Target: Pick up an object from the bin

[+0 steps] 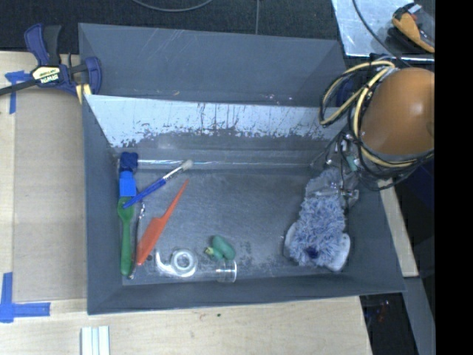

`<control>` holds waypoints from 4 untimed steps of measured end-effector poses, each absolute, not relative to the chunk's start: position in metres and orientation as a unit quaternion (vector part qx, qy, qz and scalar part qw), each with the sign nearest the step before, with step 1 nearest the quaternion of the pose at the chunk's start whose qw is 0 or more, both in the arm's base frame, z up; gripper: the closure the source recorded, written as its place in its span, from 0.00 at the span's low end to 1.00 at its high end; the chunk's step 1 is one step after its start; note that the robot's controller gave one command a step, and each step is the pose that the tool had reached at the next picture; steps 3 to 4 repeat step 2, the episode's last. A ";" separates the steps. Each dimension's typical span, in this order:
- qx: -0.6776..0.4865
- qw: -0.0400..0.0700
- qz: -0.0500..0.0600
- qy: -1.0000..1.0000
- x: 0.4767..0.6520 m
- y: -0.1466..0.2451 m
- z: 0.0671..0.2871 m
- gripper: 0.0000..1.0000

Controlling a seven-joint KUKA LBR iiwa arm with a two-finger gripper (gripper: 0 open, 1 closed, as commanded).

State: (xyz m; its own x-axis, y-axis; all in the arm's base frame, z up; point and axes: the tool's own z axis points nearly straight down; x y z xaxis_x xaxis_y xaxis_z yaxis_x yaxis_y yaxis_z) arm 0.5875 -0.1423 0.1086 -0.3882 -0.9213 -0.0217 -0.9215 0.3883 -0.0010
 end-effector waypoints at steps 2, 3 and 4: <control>-0.552 0.011 0.005 0.834 0.588 -0.142 0.134 1.00; -0.552 0.011 0.005 0.834 0.588 -0.142 0.134 1.00; -0.552 0.011 0.005 0.834 0.588 -0.142 0.134 1.00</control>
Offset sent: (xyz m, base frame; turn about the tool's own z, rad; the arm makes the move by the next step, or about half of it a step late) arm 0.0004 -0.0002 0.0372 0.0013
